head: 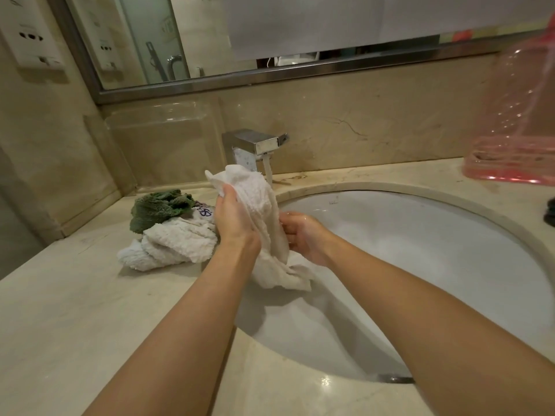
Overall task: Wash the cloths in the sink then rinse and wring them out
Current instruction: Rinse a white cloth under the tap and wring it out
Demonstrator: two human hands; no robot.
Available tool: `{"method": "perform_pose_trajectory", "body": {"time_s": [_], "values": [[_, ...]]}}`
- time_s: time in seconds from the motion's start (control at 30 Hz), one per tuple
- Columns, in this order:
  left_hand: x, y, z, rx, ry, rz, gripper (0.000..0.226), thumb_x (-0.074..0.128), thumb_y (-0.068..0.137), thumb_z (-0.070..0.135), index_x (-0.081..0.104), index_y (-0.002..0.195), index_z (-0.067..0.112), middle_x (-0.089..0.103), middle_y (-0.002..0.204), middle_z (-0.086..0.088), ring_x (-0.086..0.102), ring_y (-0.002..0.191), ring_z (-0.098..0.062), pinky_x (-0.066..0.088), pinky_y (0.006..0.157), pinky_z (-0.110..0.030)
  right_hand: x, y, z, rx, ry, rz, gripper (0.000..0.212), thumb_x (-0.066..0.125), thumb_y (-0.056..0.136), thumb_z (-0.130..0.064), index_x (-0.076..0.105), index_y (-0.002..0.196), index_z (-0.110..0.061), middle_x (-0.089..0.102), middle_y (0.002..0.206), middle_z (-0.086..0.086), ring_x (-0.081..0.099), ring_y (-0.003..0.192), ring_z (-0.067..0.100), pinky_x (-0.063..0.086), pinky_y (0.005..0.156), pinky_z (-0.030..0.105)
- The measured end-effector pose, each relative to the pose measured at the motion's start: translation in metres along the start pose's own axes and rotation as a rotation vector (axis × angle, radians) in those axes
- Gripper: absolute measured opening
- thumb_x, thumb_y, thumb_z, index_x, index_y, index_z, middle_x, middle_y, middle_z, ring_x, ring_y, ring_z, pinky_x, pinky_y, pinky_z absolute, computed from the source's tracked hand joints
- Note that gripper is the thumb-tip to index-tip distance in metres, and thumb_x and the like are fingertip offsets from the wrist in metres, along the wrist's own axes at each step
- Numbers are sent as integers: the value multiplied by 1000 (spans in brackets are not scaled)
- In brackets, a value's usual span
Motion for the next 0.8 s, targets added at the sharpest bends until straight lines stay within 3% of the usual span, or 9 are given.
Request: {"method": "perform_pose_trajectory", "body": {"time_s": [0.07, 0.23, 0.3, 0.37, 0.43, 0.5, 0.63, 0.73, 0.8], "values": [[0, 2, -1, 11, -2, -4, 48, 47, 94, 48, 55, 133, 22, 59, 134, -1, 56, 123, -23, 44, 105, -47, -4, 2, -2, -15, -23, -10, 24, 53, 96, -19, 61, 116, -9, 65, 104, 10, 61, 91, 22, 50, 77, 31], [-1, 4, 1, 40, -2, -44, 48, 40, 100, 45, 49, 139, 20, 55, 138, -1, 52, 127, -21, 41, 109, -44, -3, -2, 5, 186, -268, -233, 62, 42, 92, -61, 57, 127, -12, 60, 127, 10, 54, 117, 28, 39, 99, 39], [-4, 9, 1, 36, -20, -36, 53, 43, 97, 48, 47, 141, 19, 52, 142, -2, 49, 130, -22, 38, 110, -45, -2, -6, 11, 248, -283, -293, 67, 43, 89, -65, 51, 134, -15, 57, 133, 9, 51, 122, 27, 32, 106, 45], [-6, 12, 1, 21, -17, -19, 57, 44, 95, 51, 46, 142, 18, 51, 142, -2, 49, 130, -23, 40, 109, -47, -7, -2, 7, 147, -243, -145, 48, 51, 93, -52, 54, 125, -16, 60, 128, 10, 56, 116, 27, 39, 105, 48], [-7, 12, 1, -21, 35, -34, 56, 46, 96, 50, 48, 140, 16, 55, 138, -6, 53, 126, -26, 43, 106, -47, -13, 0, -5, -50, -175, 182, 21, 53, 97, -38, 57, 100, -18, 64, 116, 14, 61, 100, 27, 50, 89, 43], [-1, 8, -2, -97, 96, -96, 54, 55, 93, 44, 52, 134, 8, 62, 127, -14, 60, 117, -30, 45, 103, -48, -17, 2, -12, -161, 20, 388, 19, 51, 99, -34, 52, 88, -18, 62, 98, 11, 56, 84, 22, 48, 73, 36], [-5, 4, -14, -241, 393, -57, 25, 63, 92, 15, 65, 109, -3, 70, 100, -14, 70, 88, -24, 55, 88, -37, -17, 6, -16, -169, 259, 371, 18, 59, 96, -24, 59, 107, -10, 65, 105, 12, 64, 93, 27, 54, 83, 40], [-9, 1, -20, -369, 441, -66, 32, 51, 99, 20, 63, 76, 2, 59, 67, -3, 59, 44, -9, 47, 55, -15, -18, 5, -11, -81, 269, 225, 34, 61, 90, -4, 57, 123, -6, 64, 117, 17, 64, 105, 32, 52, 92, 44], [-6, -1, -19, -363, 435, -77, 31, 48, 100, 25, 62, 90, -1, 62, 68, -7, 62, 54, -13, 50, 57, -19, -17, 3, -8, -68, 155, 217, 38, 58, 92, -4, 56, 129, -11, 64, 121, 13, 62, 109, 29, 50, 97, 45]]}}
Point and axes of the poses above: each hand's wrist, its own y-axis towards the middle knuckle, its own x-axis out of the palm, z = x × y, the point moved 4 cm from there along y, towards the middle knuckle
